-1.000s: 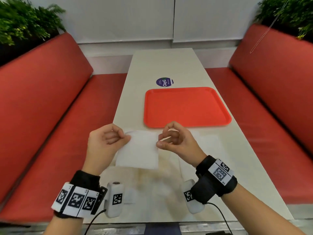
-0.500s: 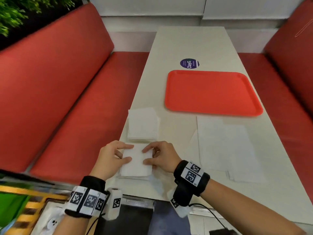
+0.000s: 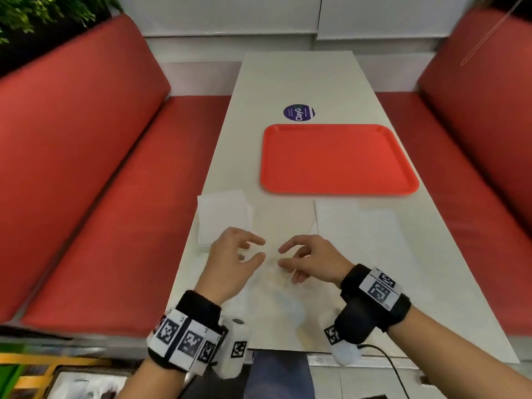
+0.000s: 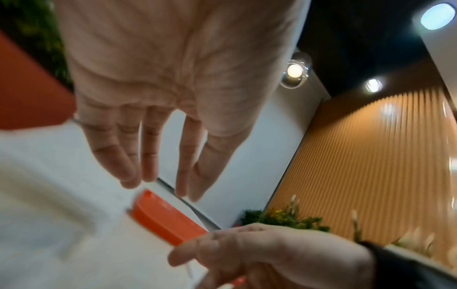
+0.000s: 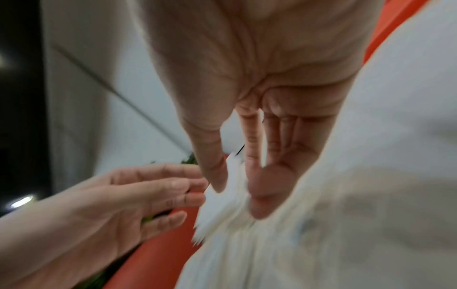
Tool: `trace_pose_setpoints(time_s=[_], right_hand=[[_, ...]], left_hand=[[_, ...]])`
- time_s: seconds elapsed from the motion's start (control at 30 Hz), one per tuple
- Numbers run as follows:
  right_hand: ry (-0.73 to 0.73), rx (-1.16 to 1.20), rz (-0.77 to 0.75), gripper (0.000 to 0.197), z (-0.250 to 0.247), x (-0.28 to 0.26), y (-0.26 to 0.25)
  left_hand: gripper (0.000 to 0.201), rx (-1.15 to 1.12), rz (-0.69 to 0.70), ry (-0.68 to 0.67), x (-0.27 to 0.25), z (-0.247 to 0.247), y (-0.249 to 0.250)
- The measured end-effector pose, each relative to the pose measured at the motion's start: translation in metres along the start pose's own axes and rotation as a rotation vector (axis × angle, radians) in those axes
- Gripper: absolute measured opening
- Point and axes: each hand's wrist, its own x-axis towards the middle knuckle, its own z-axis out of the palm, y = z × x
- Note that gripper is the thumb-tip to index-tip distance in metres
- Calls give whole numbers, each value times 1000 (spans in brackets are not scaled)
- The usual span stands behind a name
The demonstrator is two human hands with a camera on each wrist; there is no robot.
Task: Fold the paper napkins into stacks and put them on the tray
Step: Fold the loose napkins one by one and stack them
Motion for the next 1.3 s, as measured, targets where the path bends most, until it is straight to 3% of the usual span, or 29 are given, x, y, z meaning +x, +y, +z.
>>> trace_pose_setpoints(time_s=[0.1, 0.23, 0.43, 0.53, 0.7, 0.83, 0.9, 1.0, 1.17, 1.3], right_hand=[[269, -132, 59, 26, -45, -1, 26], [441, -161, 179, 38, -81, -7, 54], [440, -17, 240, 68, -89, -17, 64], [456, 58, 238, 67, -91, -16, 65], [503, 157, 190, 48, -93, -16, 69], [580, 220, 169, 64, -94, -10, 72], [557, 272, 181, 68, -95, -8, 71], [440, 351, 193, 52, -95, -8, 68], [331, 566, -35, 46, -107, -30, 61], [190, 676, -104, 43, -116, -52, 63]], left_hand=[[18, -181, -121, -103, 25, 44, 19], [26, -417, -325, -230, 53, 92, 33], [40, -350, -389, -228, 72, 128, 52], [43, -327, -393, -227, 76, 134, 55], [48, -295, -396, -229, 78, 142, 58], [47, -229, -352, -224, 77, 147, 61], [44, -220, -331, -218, 74, 147, 61], [35, -262, -339, -194, 73, 146, 58], [27, -362, -344, -32, 68, 132, 55], [38, -545, -410, -183, 57, 127, 66]])
